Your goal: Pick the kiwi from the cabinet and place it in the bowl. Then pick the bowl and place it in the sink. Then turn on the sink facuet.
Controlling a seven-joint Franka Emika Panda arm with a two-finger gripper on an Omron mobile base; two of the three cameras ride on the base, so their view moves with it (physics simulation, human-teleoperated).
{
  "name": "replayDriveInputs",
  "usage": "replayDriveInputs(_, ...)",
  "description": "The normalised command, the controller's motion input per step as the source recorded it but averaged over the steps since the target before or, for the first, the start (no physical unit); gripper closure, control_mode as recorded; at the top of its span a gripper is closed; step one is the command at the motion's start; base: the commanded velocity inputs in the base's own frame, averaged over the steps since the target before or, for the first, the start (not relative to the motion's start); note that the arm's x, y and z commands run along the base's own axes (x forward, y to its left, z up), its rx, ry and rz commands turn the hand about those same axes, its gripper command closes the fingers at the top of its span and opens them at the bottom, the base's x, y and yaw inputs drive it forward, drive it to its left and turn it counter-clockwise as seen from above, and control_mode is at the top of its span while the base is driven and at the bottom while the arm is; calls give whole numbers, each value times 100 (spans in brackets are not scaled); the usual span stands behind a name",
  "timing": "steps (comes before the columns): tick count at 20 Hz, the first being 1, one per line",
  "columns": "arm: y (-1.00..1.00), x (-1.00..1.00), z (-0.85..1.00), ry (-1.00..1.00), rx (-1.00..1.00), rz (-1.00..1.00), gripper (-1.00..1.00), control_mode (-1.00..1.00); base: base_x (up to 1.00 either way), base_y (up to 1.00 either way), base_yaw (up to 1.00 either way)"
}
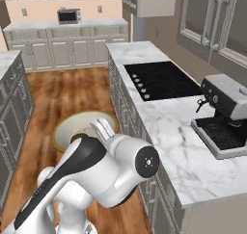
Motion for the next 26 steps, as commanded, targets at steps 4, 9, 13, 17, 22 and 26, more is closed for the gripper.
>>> replayDriveInputs(4,0,0,0,0,0,0,100,100,100,0,12)
replayDriveInputs(9,0,0,0,0,0,0,100,100,100,10,12)
replayDriveInputs(13,0,0,0,0,0,0,100,100,100,3,54)
replayDriveInputs(17,0,0,0,0,0,0,100,100,100,0,71)
replayDriveInputs(22,0,0,0,0,0,0,100,100,100,0,71)
replayDriveInputs(26,0,0,0,0,0,0,100,100,100,0,71)
